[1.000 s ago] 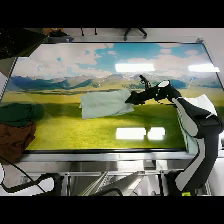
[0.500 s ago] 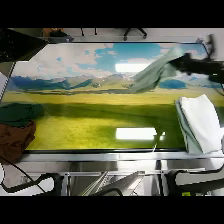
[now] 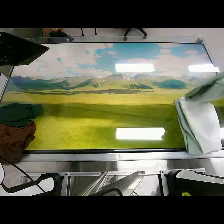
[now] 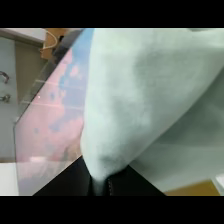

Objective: Fold the shirts.

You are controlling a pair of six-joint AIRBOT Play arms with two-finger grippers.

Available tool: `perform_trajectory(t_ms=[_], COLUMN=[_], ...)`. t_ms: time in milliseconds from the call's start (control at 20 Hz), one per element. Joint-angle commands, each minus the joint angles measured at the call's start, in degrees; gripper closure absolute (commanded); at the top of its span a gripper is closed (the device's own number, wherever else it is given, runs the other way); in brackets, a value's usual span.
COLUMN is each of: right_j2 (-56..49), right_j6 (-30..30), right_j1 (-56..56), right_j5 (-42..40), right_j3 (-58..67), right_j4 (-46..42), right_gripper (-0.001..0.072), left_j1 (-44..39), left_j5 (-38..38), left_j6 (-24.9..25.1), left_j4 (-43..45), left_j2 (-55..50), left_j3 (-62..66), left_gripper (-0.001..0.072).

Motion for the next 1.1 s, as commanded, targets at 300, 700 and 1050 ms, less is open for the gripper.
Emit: perform_trajectory(t_ms=[300,700,1050], right_j2=[4.3,9.7,7.0], right_j6=[14.6,15.9,17.7], right_j1=[-10.8,-10.8,-10.8], right_j5=[21.5,21.3,21.3], right_j3=[-0.5,-19.1,-21.2], right_j4=[-30.9,-51.0,-55.7], right_gripper=[0.0688,0.068,0.0159], left_j1=[-0.1,-0.1,-0.1], left_j5=[-0.5,-0.8,-1.4], left_j6=[3.7,6.5,7.1], left_j4=[0.0,0.0,0.0], left_j2=[0.0,0.0,0.0], left_j3=[0.0,0.0,0.0], left_gripper=[0.069,0.069,0.069])
